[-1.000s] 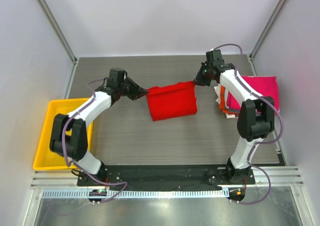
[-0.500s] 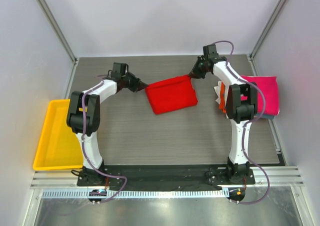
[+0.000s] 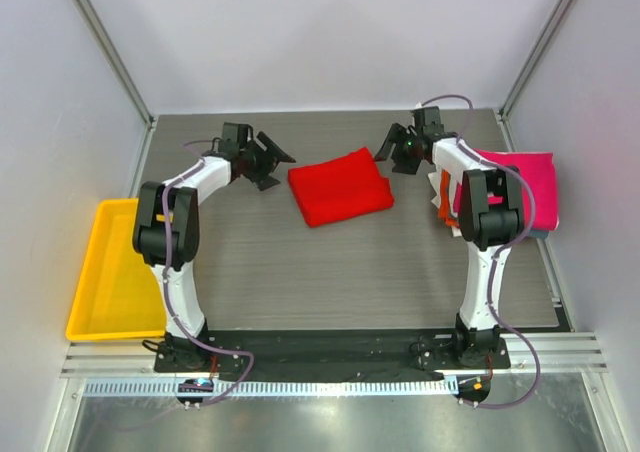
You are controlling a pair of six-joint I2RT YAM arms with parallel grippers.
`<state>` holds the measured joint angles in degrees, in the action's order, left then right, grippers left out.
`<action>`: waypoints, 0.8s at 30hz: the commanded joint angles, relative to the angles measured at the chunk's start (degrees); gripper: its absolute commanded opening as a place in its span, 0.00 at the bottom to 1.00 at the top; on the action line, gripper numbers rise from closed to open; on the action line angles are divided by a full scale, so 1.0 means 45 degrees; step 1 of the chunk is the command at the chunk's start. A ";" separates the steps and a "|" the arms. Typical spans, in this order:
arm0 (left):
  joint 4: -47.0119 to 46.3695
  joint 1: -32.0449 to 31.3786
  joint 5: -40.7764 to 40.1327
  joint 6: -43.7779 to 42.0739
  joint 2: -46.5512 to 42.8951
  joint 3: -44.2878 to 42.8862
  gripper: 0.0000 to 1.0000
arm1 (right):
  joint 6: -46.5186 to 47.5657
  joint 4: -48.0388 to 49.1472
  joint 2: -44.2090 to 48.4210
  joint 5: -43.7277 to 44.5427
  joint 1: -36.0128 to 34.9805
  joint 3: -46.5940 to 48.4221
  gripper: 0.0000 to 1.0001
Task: Fold and stack the t-shirts
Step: Fold the tshirt
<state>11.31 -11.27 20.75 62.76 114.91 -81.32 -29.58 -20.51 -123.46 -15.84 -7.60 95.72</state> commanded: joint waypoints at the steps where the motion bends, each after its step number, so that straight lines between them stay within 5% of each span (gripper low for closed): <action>1: 0.0239 -0.0308 -0.0490 -0.1269 -0.1200 0.0589 0.77 | 0.0616 0.1179 0.1438 -0.1028 -0.0031 -0.1499 0.72; 6: 0.0280 -0.0991 -0.0608 -0.1954 -0.1240 0.1195 0.77 | 0.1007 0.1531 0.2161 -0.0818 -0.0343 -0.3437 0.77; 13: 0.0183 -0.1129 -0.0589 -0.2540 -0.1316 0.1761 0.75 | 0.0598 0.2643 0.3663 -0.1305 -0.0538 -0.6538 0.37; 16: -0.0032 -0.1168 -0.0393 -0.2697 -0.1571 0.2191 0.75 | 0.0403 0.3015 0.4659 -0.1403 -0.0636 -0.7828 0.35; 18: -0.0014 -0.1265 -0.0373 -0.2814 -0.1844 0.2503 0.74 | 0.0383 0.3249 0.5457 -0.1403 -0.0675 -0.8398 0.41; 19: -0.0052 -0.1324 -0.0393 -0.2872 -0.1941 0.2640 0.75 | 0.0402 0.3250 0.5656 -0.1345 -0.0695 -0.8768 0.58; 20: -0.0091 -0.1363 -0.0412 -0.2912 -0.2136 0.2776 0.75 | 0.0422 0.3172 0.5851 -0.1209 -0.0676 -0.8888 0.63; 24: -0.0541 -0.1480 -0.0218 -0.3067 -0.2391 0.3305 0.72 | 0.0480 0.2958 0.6302 -0.0973 -0.0695 -0.8948 0.67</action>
<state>12.19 -17.34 18.63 51.05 107.70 -67.16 -27.66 -9.30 -98.00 -20.95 -10.41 55.22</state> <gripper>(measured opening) 0.726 0.668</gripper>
